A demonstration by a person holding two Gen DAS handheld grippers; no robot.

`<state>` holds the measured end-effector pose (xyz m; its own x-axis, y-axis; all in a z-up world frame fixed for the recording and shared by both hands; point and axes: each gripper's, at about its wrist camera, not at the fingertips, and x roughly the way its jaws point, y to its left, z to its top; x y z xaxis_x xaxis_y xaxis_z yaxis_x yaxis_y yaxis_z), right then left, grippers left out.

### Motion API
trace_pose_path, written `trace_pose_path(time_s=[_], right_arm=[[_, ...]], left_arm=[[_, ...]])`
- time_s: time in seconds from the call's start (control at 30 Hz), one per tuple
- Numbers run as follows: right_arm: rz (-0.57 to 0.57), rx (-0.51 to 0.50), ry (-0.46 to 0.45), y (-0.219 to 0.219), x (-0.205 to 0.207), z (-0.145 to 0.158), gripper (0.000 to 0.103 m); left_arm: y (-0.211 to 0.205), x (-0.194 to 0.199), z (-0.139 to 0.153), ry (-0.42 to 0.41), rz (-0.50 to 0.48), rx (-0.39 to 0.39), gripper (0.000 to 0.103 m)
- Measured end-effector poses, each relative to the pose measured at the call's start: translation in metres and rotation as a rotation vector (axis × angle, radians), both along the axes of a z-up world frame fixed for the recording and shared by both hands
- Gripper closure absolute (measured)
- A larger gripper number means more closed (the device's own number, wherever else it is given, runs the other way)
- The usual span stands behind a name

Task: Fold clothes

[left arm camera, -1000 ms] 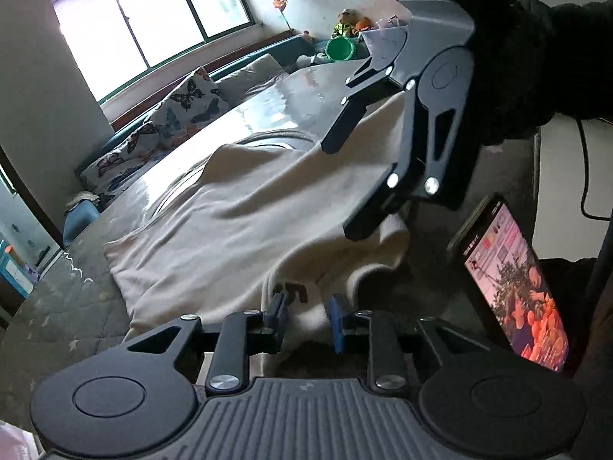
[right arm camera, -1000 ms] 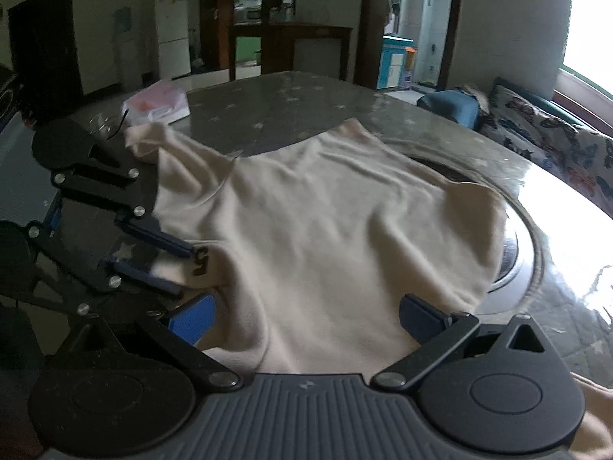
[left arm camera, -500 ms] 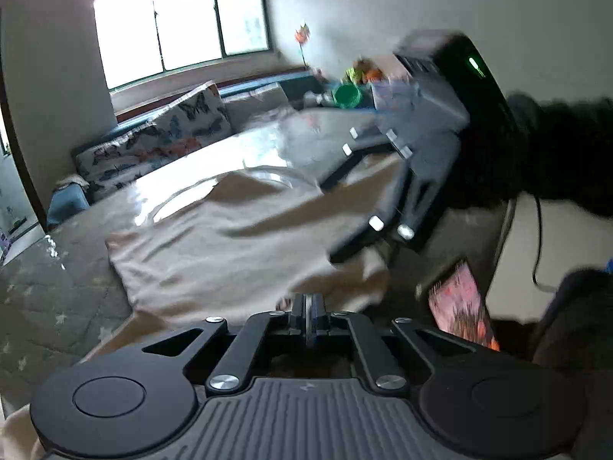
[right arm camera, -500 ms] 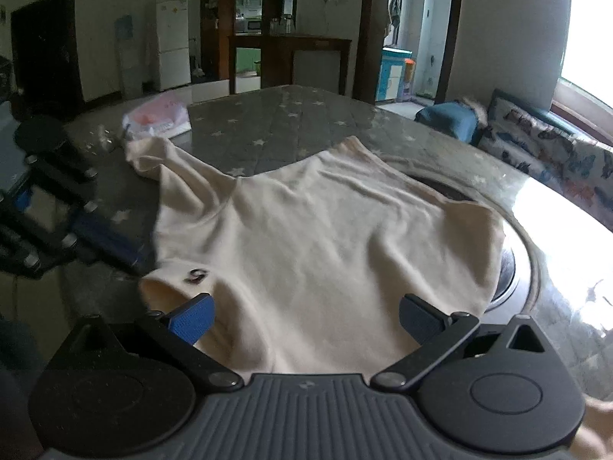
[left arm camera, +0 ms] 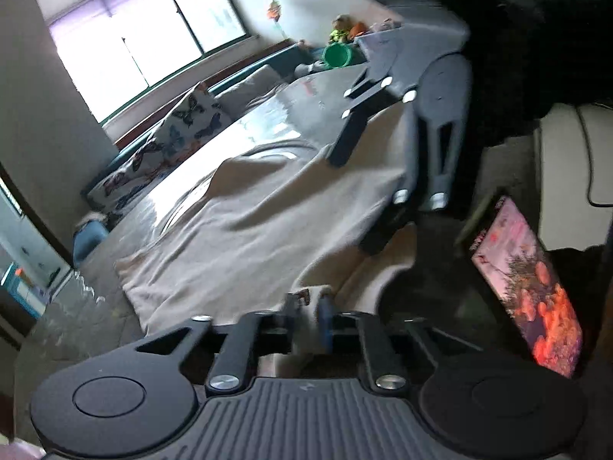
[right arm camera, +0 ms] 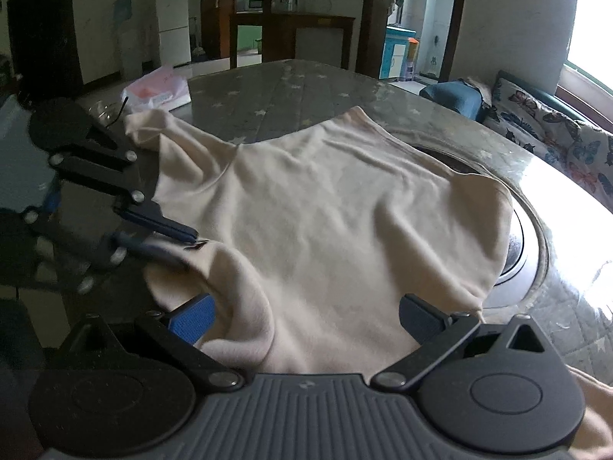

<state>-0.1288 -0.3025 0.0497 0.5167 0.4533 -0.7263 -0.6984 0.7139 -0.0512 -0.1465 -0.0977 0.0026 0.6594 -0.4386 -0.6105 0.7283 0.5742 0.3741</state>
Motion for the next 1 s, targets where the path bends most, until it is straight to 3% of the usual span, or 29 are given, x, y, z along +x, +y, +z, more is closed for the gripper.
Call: trace_pose_path(time_s=[0.13, 0.3, 0.43, 0.6, 0.83, 1.0], right_arm=[[-0.021, 0.021, -0.021, -0.008, 0.001, 0.009, 0.000], [-0.077, 0.075, -0.050, -0.018, 0.011, 0.021, 0.000], [-0.093, 0.086, -0.043, -0.016, 0.021, 0.016, 0.000], [-0.042, 0.007, 0.004, 0.002, 0.023, -0.010, 0.000], [-0.005, -0.035, -0.002, -0.005, 0.010, -0.008, 0.000], [-0.010, 0.011, -0.037, 0.001, 0.017, 0.001, 0.000]], left_arm=[[0.019, 0.008, 0.021, 0.063, 0.033, -0.164, 0.099], [0.038, 0.018, 0.031, 0.160, 0.040, -0.279, 0.100], [0.026, 0.006, 0.014, 0.107, -0.015, -0.122, 0.099], [0.017, -0.002, 0.001, 0.095, -0.067, -0.048, 0.097], [0.033, 0.014, 0.008, 0.136, -0.030, -0.107, 0.091], [0.039, 0.036, 0.011, 0.172, 0.039, -0.172, 0.087]])
